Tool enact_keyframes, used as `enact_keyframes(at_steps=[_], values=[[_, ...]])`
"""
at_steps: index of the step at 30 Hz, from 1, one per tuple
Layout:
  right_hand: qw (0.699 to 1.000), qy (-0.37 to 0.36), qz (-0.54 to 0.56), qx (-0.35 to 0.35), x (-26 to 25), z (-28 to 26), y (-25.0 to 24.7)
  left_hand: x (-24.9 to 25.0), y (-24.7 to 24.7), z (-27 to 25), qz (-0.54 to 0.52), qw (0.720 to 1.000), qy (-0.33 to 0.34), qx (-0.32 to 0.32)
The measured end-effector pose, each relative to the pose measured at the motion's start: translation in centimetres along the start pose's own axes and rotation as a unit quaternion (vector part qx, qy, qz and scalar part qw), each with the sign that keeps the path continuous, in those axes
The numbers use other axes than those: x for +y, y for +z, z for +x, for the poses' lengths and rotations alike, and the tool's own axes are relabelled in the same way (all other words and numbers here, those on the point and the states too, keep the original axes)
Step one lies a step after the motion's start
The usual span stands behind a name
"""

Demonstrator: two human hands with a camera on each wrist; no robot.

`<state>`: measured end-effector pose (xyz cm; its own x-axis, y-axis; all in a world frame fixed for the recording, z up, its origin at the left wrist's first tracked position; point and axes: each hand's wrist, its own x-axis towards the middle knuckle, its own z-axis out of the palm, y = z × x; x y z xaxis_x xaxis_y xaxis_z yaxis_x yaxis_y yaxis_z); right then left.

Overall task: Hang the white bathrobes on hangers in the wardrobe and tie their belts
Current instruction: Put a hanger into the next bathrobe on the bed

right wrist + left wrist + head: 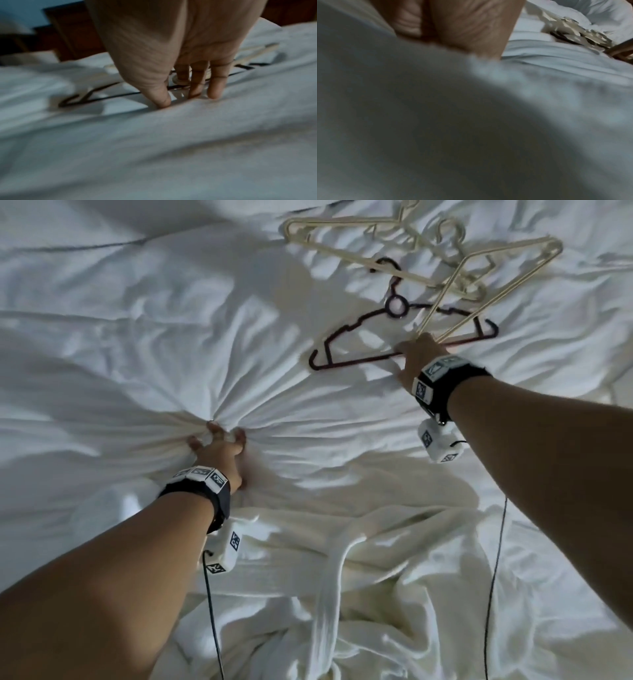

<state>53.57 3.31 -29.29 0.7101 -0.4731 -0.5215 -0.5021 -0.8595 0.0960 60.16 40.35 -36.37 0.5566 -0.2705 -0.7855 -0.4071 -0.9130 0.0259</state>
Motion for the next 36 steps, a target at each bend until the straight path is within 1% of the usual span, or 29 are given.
enact_keyframes(at_steps=[3,6,8,9,12,14,15,16,18,20,21,23,24,25,26,28,29,30,32,33,35,36], values=[[0.999,-0.012,0.012,0.028,-0.4,-2.0,1.0,-0.7,0.6,0.9,-0.021,1.000,0.005,0.007],[0.998,0.018,0.022,0.047,-0.5,-5.1,1.1,-1.1,0.8,1.3,-0.012,1.000,0.007,0.018],[0.994,0.041,0.062,0.080,-0.1,-7.6,1.0,-1.1,0.6,1.2,0.004,1.000,0.017,0.024],[0.991,0.039,0.084,0.099,0.1,-9.2,0.8,-0.9,0.4,1.1,0.010,0.999,0.019,0.025],[0.980,0.003,0.127,0.156,0.1,-14.7,0.2,-0.8,-1.1,-0.3,0.043,0.998,0.027,0.026],[0.969,-0.061,0.127,0.203,-0.9,-18.9,0.3,-1.6,-2.1,-2.1,0.053,0.996,0.056,0.041],[0.962,-0.101,0.124,0.221,-1.8,-21.0,0.6,-2.2,-2.8,-3.5,0.035,0.996,0.069,0.045],[0.958,-0.133,0.120,0.223,-2.8,-23.1,1.0,-2.7,-3.4,-5.2,0.005,0.996,0.073,0.053],[0.961,-0.178,0.105,0.182,-5.0,-27.4,2.3,-4.0,-4.0,-8.7,-0.051,0.992,0.062,0.100],[0.964,-0.206,0.090,0.139,-7.3,-30.9,4.1,-5.0,-3.3,-12.6,-0.075,0.979,0.041,0.183],[0.963,-0.221,0.091,0.124,-8.6,-32.9,4.8,-5.8,-2.3,-14.9,-0.089,0.969,0.015,0.230],[0.963,-0.235,0.101,0.083,-11.0,-36.7,6.5,-6.8,1.3,-19.6,-0.127,0.949,-0.060,0.283],[0.964,-0.235,0.108,0.057,-12.1,-38.5,7.5,-7.1,3.8,-22.0,-0.146,0.943,-0.097,0.283],[0.966,-0.230,0.113,0.027,-13.2,-40.3,8.5,-7.2,6.4,-24.1,-0.169,0.940,-0.125,0.267],[0.968,-0.224,0.112,0.000,-14.1,-42.0,9.7,-7.1,9.2,-26.2,-0.186,0.943,-0.147,0.235],[0.972,-0.210,0.092,-0.049,-15.3,-44.9,11.9,-7.1,15.0,-29.0,-0.204,0.951,-0.178,0.150],[0.973,-0.203,0.087,-0.072,-15.7,-46.2,12.9,-7.3,17.6,-30.2,-0.210,0.951,-0.195,0.119],[0.972,-0.193,0.089,-0.095,-16.1,-47.3,13.8,-7.5,19.9,-31.1,-0.214,0.948,-0.214,0.102],[0.972,-0.177,0.094,-0.119,-16.5,-49.5,15.0,-8.3,23.8,-32.8,-0.250,0.933,-0.238,0.102],[0.973,-0.174,0.091,-0.119,-16.6,-50.5,15.4,-8.9,24.9,-33.6,-0.297,0.918,-0.237,0.112],[0.974,-0.178,0.081,-0.112,-16.6,-52.6,15.8,-10.6,25.8,-35.1,-0.385,0.887,-0.218,0.133],[0.974,-0.183,0.073,-0.109,-16.7,-53.6,15.8,-11.7,25.8,-36.0,-0.411,0.876,-0.210,0.141]])
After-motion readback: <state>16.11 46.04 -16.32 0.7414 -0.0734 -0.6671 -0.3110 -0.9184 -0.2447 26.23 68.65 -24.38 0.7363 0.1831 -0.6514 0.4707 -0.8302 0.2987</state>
